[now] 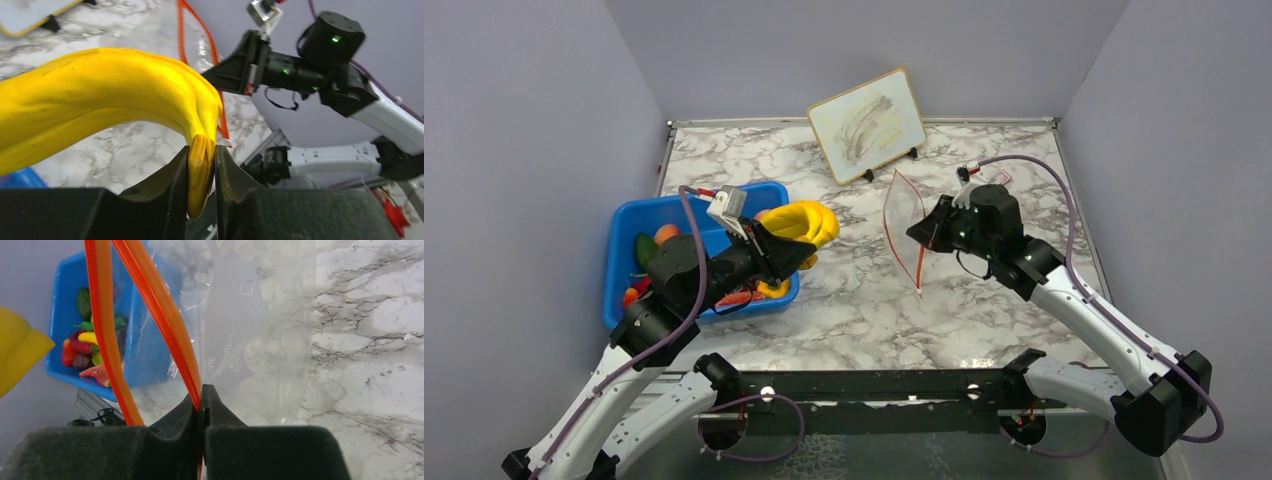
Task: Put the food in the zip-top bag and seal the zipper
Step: Pick up the fake fruit from the bin, then place the fake fruit in the zipper food storage bag.
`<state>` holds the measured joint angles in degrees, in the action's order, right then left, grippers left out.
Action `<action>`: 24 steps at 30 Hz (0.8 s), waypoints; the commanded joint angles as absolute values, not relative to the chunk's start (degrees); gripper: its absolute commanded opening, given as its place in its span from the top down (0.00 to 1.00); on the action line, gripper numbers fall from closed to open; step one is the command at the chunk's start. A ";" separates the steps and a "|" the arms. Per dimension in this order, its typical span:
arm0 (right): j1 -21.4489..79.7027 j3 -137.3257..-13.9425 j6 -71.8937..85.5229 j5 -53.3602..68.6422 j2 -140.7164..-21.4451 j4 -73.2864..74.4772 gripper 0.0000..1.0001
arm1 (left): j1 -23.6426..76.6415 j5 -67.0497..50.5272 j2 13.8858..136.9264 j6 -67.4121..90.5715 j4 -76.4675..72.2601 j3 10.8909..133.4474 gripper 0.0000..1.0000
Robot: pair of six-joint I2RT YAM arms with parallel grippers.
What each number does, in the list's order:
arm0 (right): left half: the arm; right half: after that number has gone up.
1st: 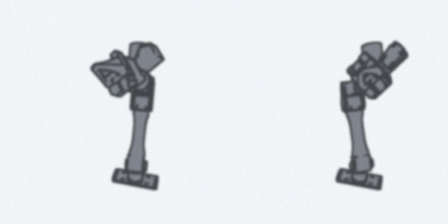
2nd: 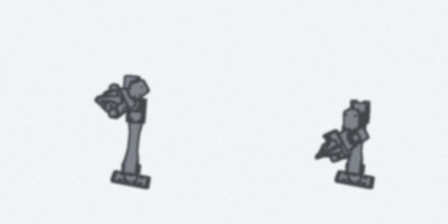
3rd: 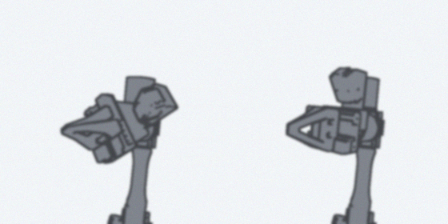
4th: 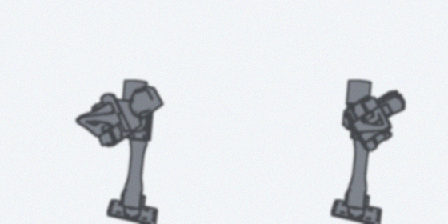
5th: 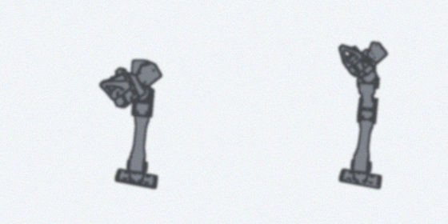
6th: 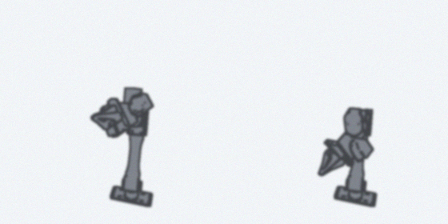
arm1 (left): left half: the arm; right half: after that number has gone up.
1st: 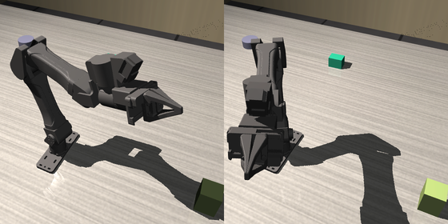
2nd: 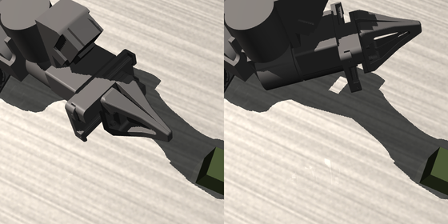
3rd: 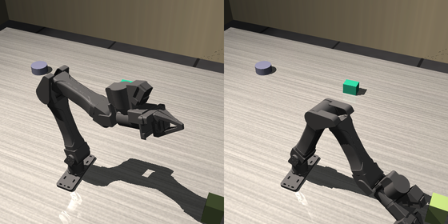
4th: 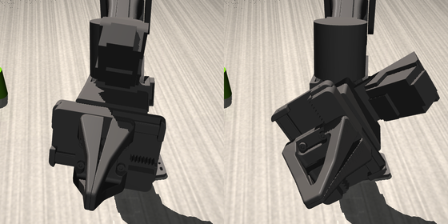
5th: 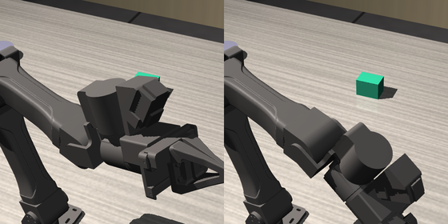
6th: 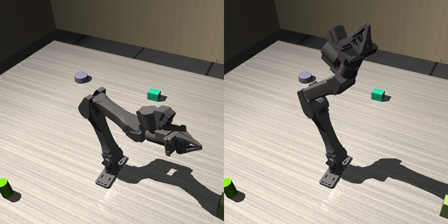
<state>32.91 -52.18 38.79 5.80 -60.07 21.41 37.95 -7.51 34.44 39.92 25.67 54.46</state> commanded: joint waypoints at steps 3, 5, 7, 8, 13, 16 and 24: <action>32.69 -50.63 40.96 10.80 -59.52 16.26 0.99 | 37.81 -29.15 34.00 42.75 4.09 50.25 1.00; 32.70 -50.67 41.02 11.75 -59.60 15.73 0.99 | 37.79 -32.06 34.04 45.31 -0.99 48.48 1.00; 32.65 -50.50 41.05 12.66 -59.64 15.01 0.99 | 37.84 -34.03 34.07 46.98 -4.53 47.12 1.00; 32.69 -50.33 41.09 13.36 -59.65 14.50 0.99 | 37.81 -35.07 34.16 47.78 -6.33 46.51 1.00; 32.70 -49.92 41.48 18.88 -60.86 12.36 0.99 | 37.79 -39.26 34.39 52.92 -15.34 43.68 1.00; 32.67 -50.12 42.73 22.05 -62.13 11.56 0.99 | 37.80 -40.12 34.68 53.59 -16.00 44.00 1.00; 32.69 -49.29 45.22 25.21 -64.64 7.69 0.99 | 37.88 -39.26 35.67 58.61 -23.83 43.16 1.00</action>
<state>32.88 -49.56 43.42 21.23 -63.57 12.14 37.95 -37.76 35.00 54.24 -14.02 43.90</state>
